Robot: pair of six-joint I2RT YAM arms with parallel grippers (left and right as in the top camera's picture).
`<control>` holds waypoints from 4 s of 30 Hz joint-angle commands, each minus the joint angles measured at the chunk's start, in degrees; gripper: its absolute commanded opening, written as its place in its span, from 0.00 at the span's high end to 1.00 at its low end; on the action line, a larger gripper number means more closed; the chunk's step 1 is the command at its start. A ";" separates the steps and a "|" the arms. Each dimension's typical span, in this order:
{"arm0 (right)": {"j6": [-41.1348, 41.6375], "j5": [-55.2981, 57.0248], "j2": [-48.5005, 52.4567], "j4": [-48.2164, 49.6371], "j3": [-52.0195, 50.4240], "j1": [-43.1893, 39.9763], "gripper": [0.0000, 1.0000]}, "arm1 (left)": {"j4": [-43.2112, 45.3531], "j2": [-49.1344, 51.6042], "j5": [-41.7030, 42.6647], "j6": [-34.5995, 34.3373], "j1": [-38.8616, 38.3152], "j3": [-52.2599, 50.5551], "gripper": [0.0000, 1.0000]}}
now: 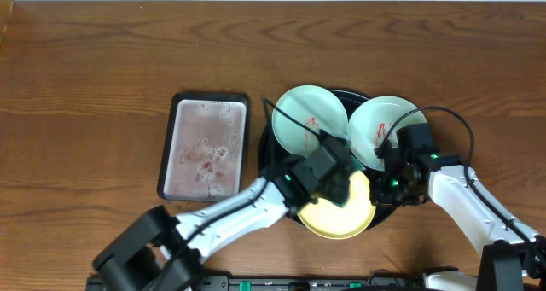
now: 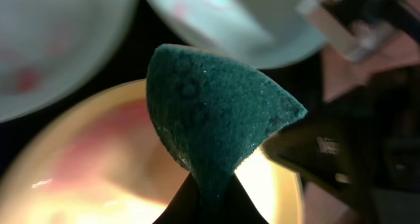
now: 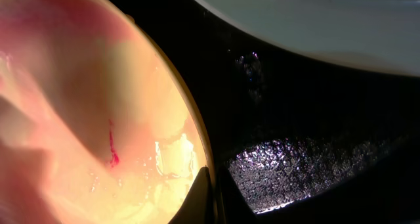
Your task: Clean dirty plates on tray and stack at the side
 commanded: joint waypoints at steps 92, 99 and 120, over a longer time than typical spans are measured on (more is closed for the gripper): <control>-0.87 67.23 -22.01 8.98 7.06 29.75 0.99 | -21.33 3.76 -6.47 26.25 46.40 -3.39 0.34; -6.12 73.13 -21.99 10.86 7.06 35.78 0.99 | -21.53 3.89 -6.56 26.25 46.40 -3.32 0.93; -11.58 75.76 -22.01 13.60 7.06 40.70 0.99 | -23.87 -5.99 -7.85 26.25 46.40 -3.28 0.29</control>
